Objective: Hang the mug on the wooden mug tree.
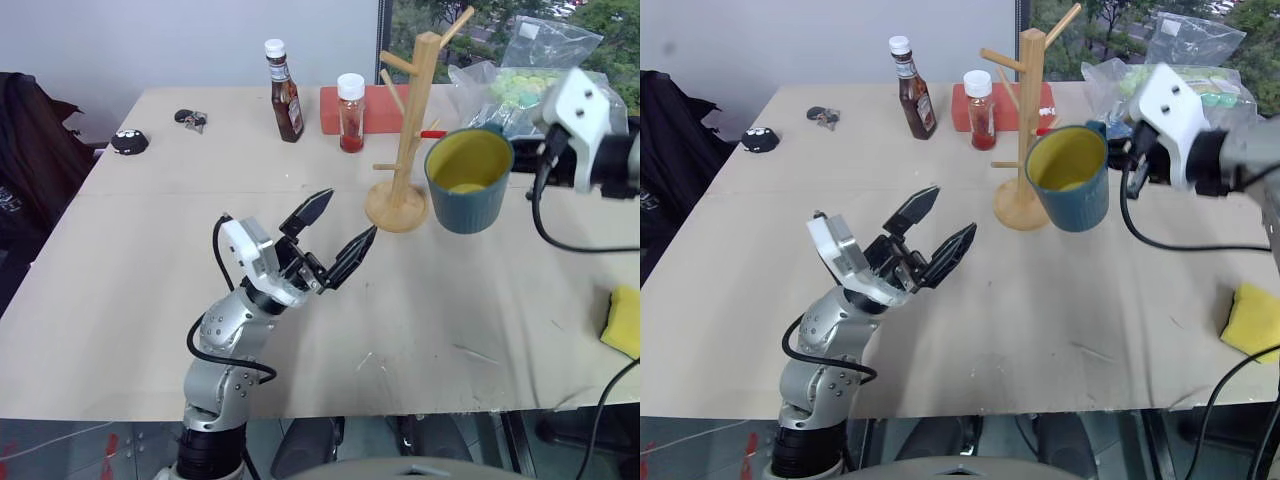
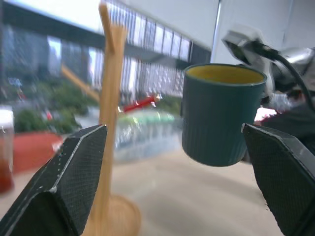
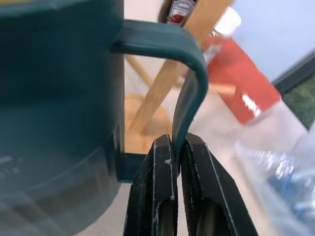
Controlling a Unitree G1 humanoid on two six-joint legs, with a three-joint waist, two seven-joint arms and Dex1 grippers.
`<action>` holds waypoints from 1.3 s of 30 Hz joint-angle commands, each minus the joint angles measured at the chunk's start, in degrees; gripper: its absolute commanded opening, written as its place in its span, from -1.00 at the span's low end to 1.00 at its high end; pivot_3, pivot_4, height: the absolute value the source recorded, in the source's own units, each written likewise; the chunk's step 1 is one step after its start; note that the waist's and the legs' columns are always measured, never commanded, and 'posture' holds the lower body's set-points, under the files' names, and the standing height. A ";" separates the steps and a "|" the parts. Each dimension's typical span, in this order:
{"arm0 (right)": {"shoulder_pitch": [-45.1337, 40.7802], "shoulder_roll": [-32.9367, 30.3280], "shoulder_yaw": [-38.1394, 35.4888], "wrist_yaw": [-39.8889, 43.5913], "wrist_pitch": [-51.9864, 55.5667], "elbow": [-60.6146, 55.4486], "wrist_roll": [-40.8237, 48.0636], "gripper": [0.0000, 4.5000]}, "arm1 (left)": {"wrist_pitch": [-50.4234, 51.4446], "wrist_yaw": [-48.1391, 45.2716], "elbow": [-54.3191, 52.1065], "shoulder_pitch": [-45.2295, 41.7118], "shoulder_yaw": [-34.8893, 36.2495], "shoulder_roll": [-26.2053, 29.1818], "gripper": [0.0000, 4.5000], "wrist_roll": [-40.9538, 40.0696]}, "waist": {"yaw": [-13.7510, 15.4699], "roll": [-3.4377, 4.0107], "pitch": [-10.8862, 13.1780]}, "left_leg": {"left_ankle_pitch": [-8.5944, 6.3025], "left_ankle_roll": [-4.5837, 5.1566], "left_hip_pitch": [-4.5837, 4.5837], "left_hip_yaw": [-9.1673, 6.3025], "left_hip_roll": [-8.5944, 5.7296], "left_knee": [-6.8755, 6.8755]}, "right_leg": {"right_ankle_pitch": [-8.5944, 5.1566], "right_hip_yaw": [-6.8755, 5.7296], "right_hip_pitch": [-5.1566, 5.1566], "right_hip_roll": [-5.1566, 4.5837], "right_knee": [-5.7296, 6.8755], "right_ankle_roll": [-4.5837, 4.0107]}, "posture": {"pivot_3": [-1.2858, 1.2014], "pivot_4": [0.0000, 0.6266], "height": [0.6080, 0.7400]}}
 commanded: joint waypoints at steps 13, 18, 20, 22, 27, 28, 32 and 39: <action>-14.65 9.62 9.12 5.51 -3.58 17.50 -12.69 -0.95 | -7.18 2.67 -0.30 1.05 -2.91 -0.40 1.00 3.30 | 0.34 0.00 -0.01 | 0.01 0.00 -1.09 0.05 -0.17 0.03 | 0.10 0.06 -1.17 -0.21 0.04 0.11 | 0.03 -0.52 1.00; -15.65 10.99 8.58 5.94 -2.60 17.74 -13.55 -0.95 | -7.61 2.80 -0.09 1.14 -3.14 0.03 1.00 3.12 | 0.40 0.00 -0.01 | 0.01 0.01 -1.10 0.04 -0.21 0.05 | 0.10 0.06 -1.18 -0.24 0.06 0.11 | 0.03 -0.52 1.00; -15.91 11.47 8.54 5.70 -2.29 18.09 -14.18 -0.95 | -7.68 2.81 0.29 0.70 -3.12 0.05 1.00 2.98 | 0.40 0.00 -0.01 | 0.01 0.01 -1.10 0.04 -0.21 0.05 | 0.10 0.06 -1.19 -0.23 0.08 0.11 | 0.03 -0.52 1.00; -16.25 12.12 8.10 5.10 -2.24 18.61 -14.54 -0.78 | -7.63 2.77 0.57 0.17 -3.08 0.05 1.00 2.79 | 0.40 0.00 -0.01 | 0.01 0.01 -1.10 0.04 -0.22 0.06 | 0.10 0.06 -1.19 -0.23 0.11 0.11 | 0.03 -0.52 1.00; -17.37 13.35 4.73 1.38 -0.14 20.54 -14.23 0.07 | -7.44 2.77 0.95 -0.65 -2.81 0.14 1.00 2.33 | 0.29 0.01 -0.01 | 0.01 0.00 -1.08 0.04 -0.23 0.10 | 0.10 0.06 -1.20 -0.23 0.21 0.10 | 0.03 -0.52 1.00; -17.42 13.30 3.97 0.87 0.52 20.76 -13.94 0.16 | -7.35 2.80 0.97 -0.80 -2.79 0.15 1.00 2.25 | 0.30 0.01 -0.01 | 0.01 0.00 -1.08 0.04 -0.23 0.10 | 0.10 0.06 -1.20 -0.23 0.21 0.10 | 0.03 -0.52 1.00; -15.88 11.85 -0.24 0.58 4.30 19.41 -11.36 0.77 | -6.86 2.78 1.01 -0.99 -2.78 0.38 1.00 1.86 | 0.37 0.01 -0.01 | 0.01 0.00 -1.10 0.04 -0.25 0.10 | 0.10 0.07 -1.20 -0.24 0.20 0.10 | 0.03 -0.52 1.00; 3.98 8.28 -14.28 1.26 8.47 6.08 -1.85 0.77 | -0.90 7.15 2.91 0.78 -1.63 3.51 1.00 4.97 | 1.30 -0.09 -0.08 | 0.01 0.01 -1.16 -0.05 -0.25 0.14 | 0.10 -0.04 -1.18 -0.25 0.19 0.10 | 0.03 -0.52 1.00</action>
